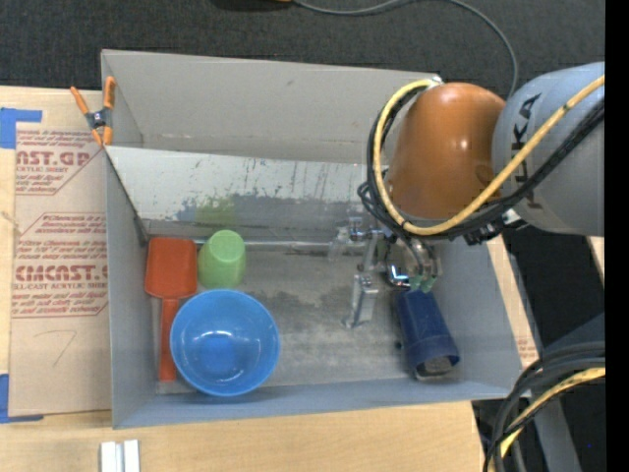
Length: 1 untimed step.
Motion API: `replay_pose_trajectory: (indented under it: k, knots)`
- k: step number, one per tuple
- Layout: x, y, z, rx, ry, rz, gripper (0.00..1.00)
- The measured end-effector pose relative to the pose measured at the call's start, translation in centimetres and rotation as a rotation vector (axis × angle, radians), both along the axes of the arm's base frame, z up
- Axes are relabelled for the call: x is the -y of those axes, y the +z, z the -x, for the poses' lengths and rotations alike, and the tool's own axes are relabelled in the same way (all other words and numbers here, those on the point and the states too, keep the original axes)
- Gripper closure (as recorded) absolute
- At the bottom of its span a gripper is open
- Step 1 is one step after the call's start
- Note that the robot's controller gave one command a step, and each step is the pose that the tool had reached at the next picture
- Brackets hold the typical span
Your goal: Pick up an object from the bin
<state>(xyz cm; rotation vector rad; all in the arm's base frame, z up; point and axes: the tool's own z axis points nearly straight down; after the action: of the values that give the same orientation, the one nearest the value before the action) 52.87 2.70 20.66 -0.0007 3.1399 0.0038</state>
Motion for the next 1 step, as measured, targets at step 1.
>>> replay_pose_trajectory:
  k: [1]
  knots:
    - [0.00,0.00,0.00,0.000,0.000,0.000,0.00]
